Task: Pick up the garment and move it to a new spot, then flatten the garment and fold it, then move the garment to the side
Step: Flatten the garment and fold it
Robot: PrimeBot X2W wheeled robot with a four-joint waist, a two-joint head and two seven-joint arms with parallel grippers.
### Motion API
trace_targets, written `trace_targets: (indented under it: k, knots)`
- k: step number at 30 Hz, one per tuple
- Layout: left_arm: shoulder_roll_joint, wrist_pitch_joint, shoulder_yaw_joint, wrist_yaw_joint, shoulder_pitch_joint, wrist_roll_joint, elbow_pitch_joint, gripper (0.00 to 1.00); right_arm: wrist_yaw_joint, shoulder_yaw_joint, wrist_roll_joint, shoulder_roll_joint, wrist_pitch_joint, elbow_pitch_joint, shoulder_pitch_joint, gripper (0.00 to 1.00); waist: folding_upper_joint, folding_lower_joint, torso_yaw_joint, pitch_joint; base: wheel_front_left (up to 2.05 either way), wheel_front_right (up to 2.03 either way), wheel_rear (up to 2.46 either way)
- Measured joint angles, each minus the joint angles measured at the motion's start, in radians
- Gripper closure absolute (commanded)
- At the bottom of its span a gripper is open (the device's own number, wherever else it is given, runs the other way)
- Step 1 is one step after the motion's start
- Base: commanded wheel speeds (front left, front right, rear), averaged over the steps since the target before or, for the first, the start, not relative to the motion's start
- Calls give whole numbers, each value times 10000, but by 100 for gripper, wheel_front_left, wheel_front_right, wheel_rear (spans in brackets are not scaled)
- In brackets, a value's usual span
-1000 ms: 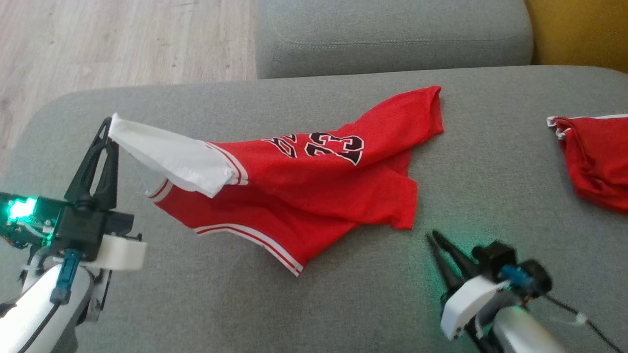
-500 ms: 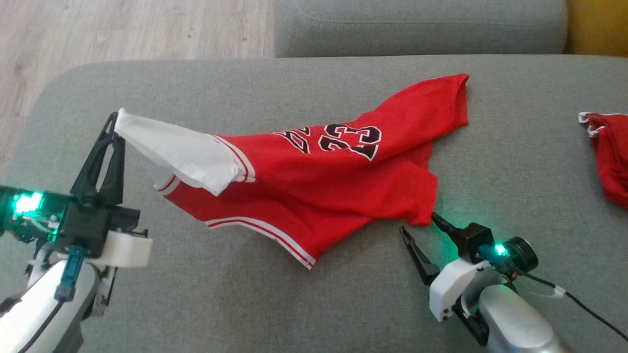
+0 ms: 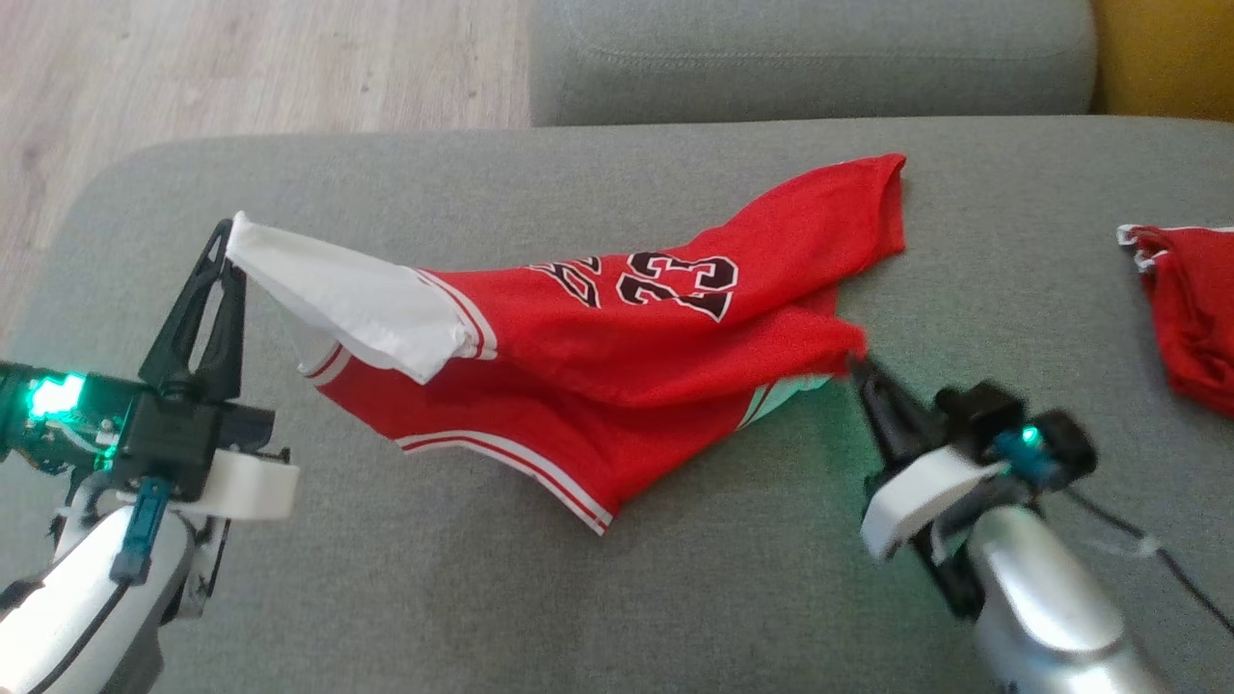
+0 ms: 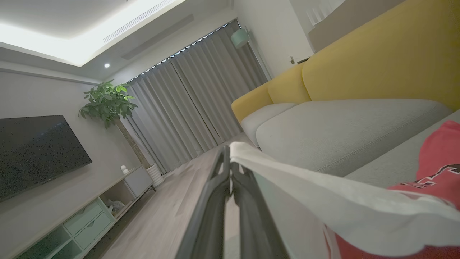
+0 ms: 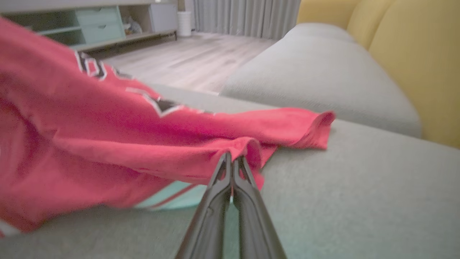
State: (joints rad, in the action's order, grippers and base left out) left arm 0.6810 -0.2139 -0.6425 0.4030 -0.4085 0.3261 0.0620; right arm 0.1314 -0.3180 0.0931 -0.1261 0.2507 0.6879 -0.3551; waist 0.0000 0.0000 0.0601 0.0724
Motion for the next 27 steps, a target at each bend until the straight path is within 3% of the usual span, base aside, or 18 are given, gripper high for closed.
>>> trace_targets:
  k: [6,11,18,27]
  knots:
    - [178,-75,-19,-261,-139,-35,61,100,0,1480,529,-115,4,-2382,8,100,0,0,-237,-423,0,0,0]
    - [589,17,-33,-692,-896,-297,-61,100,0,2128,663,-731,8,-3712,-196,100,0,-1,-499,-772,0,0,0]
    - [953,307,6,-1304,-2511,-704,-619,100,0,2508,757,-1758,6,-4381,-1584,100,0,-1,-787,-1020,0,0,0]
    - [882,982,314,-2316,-5469,-715,-1034,100,0,1994,1296,-3018,-1315,-4809,-3563,100,0,0,-1166,-956,0,0,0]
